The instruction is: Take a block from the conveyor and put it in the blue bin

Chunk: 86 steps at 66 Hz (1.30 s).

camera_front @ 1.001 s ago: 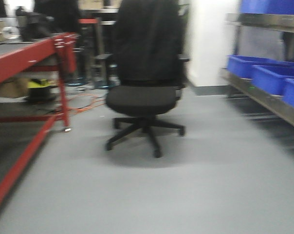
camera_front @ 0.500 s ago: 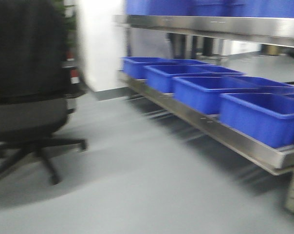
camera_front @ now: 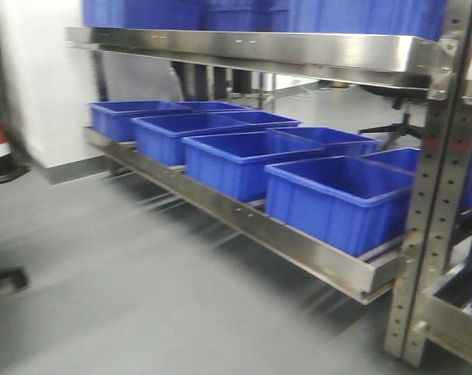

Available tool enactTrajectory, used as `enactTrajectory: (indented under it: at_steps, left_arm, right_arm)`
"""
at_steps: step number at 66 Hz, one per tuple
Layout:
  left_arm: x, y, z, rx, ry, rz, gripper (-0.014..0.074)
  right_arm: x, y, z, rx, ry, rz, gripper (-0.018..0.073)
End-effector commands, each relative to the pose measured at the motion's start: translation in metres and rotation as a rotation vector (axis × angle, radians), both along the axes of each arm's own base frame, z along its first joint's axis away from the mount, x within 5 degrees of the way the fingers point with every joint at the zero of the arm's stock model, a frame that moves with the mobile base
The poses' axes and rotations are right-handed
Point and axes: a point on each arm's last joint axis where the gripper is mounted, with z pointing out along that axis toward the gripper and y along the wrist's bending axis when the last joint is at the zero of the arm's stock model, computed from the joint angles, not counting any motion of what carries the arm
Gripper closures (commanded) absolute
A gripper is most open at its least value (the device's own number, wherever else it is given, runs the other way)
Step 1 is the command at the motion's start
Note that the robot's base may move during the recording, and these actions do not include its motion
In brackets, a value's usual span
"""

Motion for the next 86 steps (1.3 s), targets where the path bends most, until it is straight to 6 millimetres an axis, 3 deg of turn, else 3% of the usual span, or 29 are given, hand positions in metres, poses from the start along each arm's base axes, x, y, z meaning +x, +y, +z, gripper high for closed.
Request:
enactTrajectory:
  at_steps: [1,86]
  left_arm:
    - [-0.0009,-0.0003,0.0022,0.001,-0.027,-0.006,0.0707]
    - [-0.0009,-0.0003,0.0022,0.001,-0.027,-0.006,0.0707]
  right_arm:
    - [-0.0014,-0.0003,0.003,-0.007,-0.03,-0.005,0.0721]
    - [-0.0014,-0.0003,0.003,-0.007,-0.03,-0.005,0.0721]
